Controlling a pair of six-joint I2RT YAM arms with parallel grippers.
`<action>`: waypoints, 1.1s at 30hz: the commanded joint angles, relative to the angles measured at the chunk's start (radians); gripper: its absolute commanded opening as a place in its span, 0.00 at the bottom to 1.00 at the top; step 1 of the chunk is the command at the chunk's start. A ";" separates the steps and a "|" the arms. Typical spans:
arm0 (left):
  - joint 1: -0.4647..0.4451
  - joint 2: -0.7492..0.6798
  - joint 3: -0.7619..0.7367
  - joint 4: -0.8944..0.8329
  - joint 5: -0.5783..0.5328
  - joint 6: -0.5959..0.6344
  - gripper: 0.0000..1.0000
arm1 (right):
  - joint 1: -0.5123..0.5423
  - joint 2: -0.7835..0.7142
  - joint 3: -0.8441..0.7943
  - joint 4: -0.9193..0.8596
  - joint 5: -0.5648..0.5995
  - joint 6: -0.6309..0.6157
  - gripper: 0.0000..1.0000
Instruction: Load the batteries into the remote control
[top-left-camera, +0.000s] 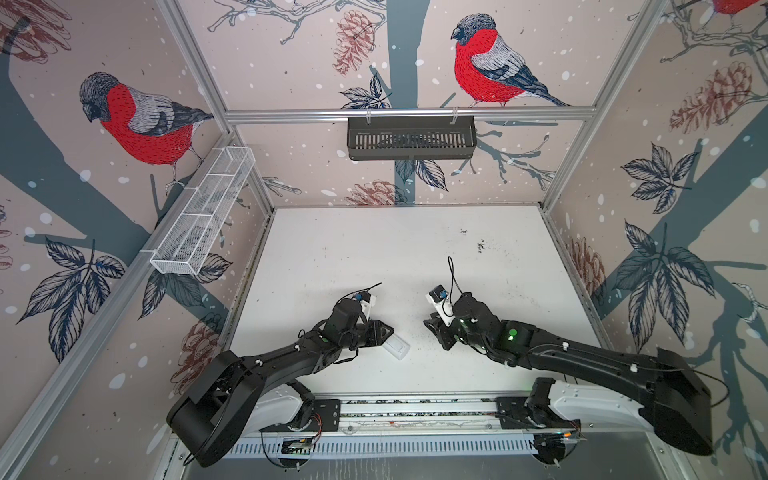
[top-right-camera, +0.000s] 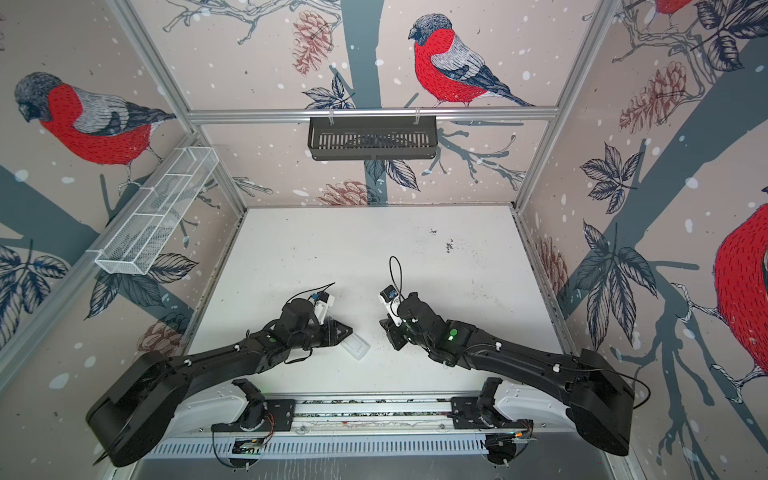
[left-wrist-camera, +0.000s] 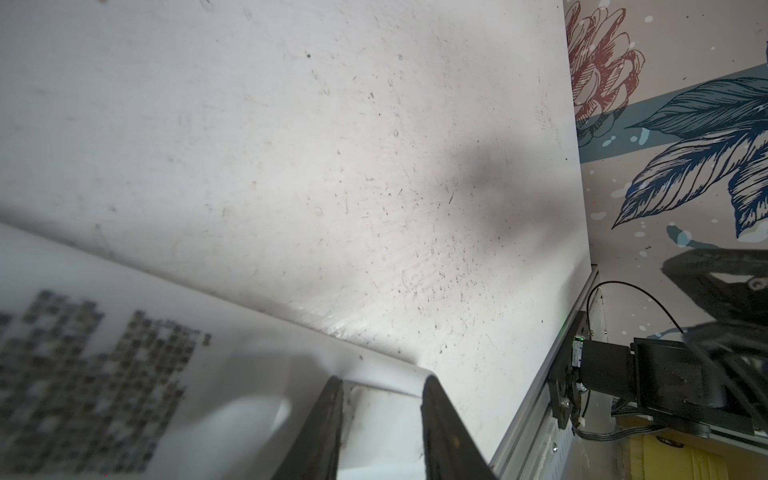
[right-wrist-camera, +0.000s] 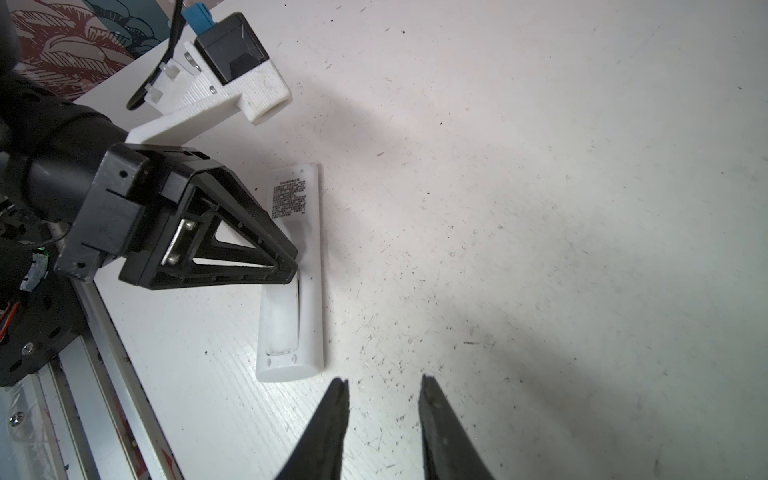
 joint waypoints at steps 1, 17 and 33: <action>-0.009 -0.003 -0.009 0.025 0.021 -0.007 0.34 | 0.000 0.010 0.006 0.021 -0.023 0.002 0.33; 0.090 -0.174 0.065 -0.237 -0.118 0.003 0.84 | 0.132 0.356 0.116 0.143 -0.084 0.017 0.32; 0.145 -0.608 0.086 -0.573 -0.470 -0.059 0.97 | 0.183 0.629 0.297 -0.028 0.040 0.024 0.35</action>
